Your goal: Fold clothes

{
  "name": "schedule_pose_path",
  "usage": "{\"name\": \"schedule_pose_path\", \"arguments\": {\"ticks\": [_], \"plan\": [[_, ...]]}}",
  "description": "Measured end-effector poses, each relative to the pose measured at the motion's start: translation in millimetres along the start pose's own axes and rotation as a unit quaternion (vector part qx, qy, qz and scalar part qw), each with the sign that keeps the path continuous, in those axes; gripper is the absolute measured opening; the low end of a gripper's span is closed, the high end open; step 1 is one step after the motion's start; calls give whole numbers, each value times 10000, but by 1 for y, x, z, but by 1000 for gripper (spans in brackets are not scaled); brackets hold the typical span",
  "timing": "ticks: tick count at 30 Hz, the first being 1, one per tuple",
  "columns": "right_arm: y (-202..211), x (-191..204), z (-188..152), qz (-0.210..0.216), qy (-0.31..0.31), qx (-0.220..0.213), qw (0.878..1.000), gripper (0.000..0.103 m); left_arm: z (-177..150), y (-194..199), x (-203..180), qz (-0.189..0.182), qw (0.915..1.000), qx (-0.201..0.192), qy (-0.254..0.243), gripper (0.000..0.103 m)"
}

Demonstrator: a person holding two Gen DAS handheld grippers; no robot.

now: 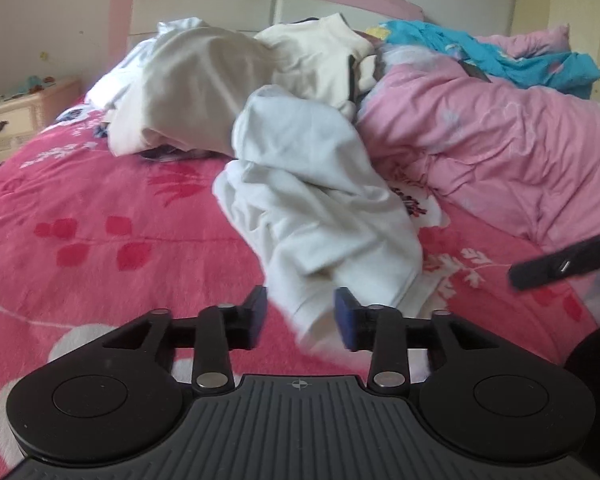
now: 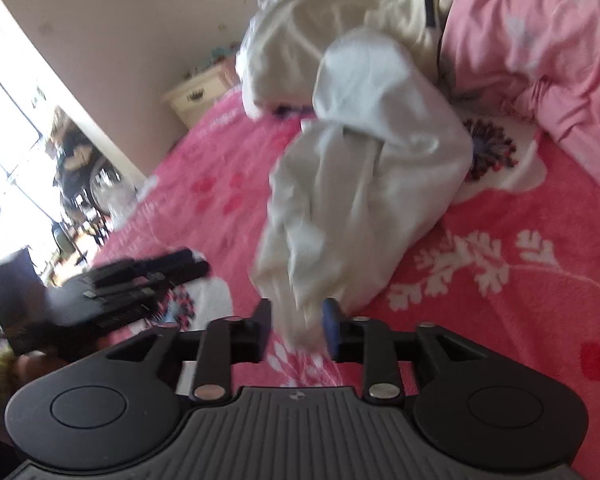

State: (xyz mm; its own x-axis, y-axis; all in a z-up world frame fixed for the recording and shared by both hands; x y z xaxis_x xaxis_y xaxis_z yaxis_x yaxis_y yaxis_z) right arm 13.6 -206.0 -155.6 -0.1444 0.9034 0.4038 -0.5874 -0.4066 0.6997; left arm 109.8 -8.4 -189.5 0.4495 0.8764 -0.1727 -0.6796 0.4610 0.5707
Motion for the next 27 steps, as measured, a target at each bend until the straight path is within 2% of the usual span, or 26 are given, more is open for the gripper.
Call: {"name": "schedule_pose_path", "arguments": {"ticks": [2, 5, 8, 13, 15, 16, 18, 19, 24, 25, 27], "plan": [[7, -4, 7, -138, -7, -137, 9998, 40, 3, -6, -1, 11, 9999, -44, -104, 52], [-4, -7, 9, -428, 150, -37, 9990, 43, -5, -15, 1, 22, 9995, 82, -305, 54], [-30, -1, 7, -478, 369, 103, 9981, 47, -17, -28, 6, 49, 9989, 322, -342, 54], [-73, 32, -4, -665, 1451, 235, 9869, 54, -27, -40, 29, 255, 9988, 413, -12, 51], [-89, 38, -8, -847, 1801, 232, 9797, 54, -27, -38, 30, 260, 9989, 368, -159, 51], [-97, 39, -9, -935, 1913, 227, 9768, 52, -26, -36, 29, 253, 9987, 347, -261, 51], [-107, 35, -7, -1091, 1940, 166, 9748, 30, -24, -32, 24, 168, 9976, 320, -596, 51], [-109, 31, -5, -1167, 1900, 126, 9747, 14, -23, -31, 19, 52, 9963, 332, -797, 51], [-96, 18, 7, -1202, 1721, -136, 9776, 12, -7, -30, -6, -519, 9820, 221, -1803, 53], [-92, 17, 9, -1212, 1772, -166, 9765, 12, -3, -33, -9, -581, 9774, 234, -2020, 53], [-84, 17, 11, -1204, 1914, -198, 9739, 12, 3, -40, -18, -697, 9620, 287, -2623, 53]]}}
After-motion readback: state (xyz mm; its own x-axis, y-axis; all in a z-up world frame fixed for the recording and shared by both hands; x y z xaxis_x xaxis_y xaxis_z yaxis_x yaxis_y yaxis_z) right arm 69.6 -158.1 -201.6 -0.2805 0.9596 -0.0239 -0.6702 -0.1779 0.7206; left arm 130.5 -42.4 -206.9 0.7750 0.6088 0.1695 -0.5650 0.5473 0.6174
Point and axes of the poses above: each gripper's, at about its wrist camera, not at the fingertips, and y roughly against the way its jaws point, x to its left, z to its top, the point moved 10 cm from there along -y, roughly the way its jaws point, and after that the axes turned 5 degrees about -z, right-handed, at the moved point
